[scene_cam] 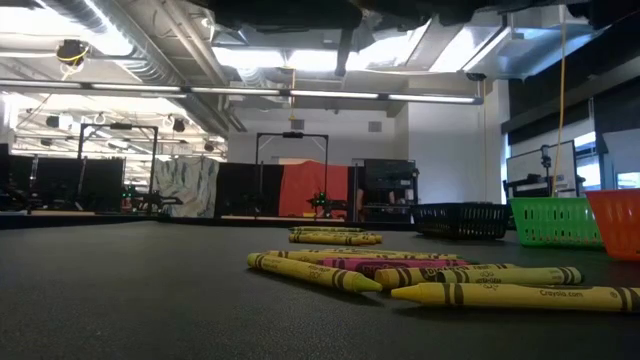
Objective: Sort crayons
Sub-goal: Put the yellow crayon into the black basket
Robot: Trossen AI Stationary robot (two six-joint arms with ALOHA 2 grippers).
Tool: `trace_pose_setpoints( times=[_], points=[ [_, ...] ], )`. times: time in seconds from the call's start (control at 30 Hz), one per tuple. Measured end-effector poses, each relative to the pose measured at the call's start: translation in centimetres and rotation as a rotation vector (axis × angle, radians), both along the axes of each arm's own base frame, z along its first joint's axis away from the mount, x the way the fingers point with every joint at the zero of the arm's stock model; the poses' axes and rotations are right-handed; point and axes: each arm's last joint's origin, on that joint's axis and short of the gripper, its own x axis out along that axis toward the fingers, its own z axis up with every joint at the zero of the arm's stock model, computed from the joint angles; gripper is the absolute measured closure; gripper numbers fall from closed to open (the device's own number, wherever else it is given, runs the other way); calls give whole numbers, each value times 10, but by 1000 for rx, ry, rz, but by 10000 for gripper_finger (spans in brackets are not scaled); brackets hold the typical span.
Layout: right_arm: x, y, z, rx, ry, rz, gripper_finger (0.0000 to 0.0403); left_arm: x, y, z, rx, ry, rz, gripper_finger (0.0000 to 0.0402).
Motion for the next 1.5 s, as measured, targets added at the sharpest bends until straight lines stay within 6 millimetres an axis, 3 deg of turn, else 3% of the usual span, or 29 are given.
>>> trace_pose_setpoints(
  times=[0.13,0.2,0.4,0.5,0.73,0.97,1.1,1.27,1.5],
  points=[
    [0,0,0,-22,1,2,375,0,-1,0,-6,2,-4,392],
    [0,0,0,-39,-1,5,389,-1,-1,0,-25,0,-2,392],
    [0,-1,-2,-51,15,-31,375,-1,-1,-1,-48,0,14,385],
    [0,-1,-2,-57,21,-41,390,-1,0,-1,-75,1,33,359],
    [-4,-4,-4,-95,78,-81,378,-8,0,-5,-114,54,130,299],
    [-23,-20,17,-177,150,-267,391,-17,-9,-12,-100,125,111,294],
    [-38,-41,37,-176,184,-377,380,-18,-10,-13,-93,136,109,294],
    [-57,-86,59,-121,243,-527,390,-17,-9,-13,-93,138,111,294],
    [-72,-165,62,38,381,-721,380,-17,-9,-13,-93,138,112,294]
  ],
)
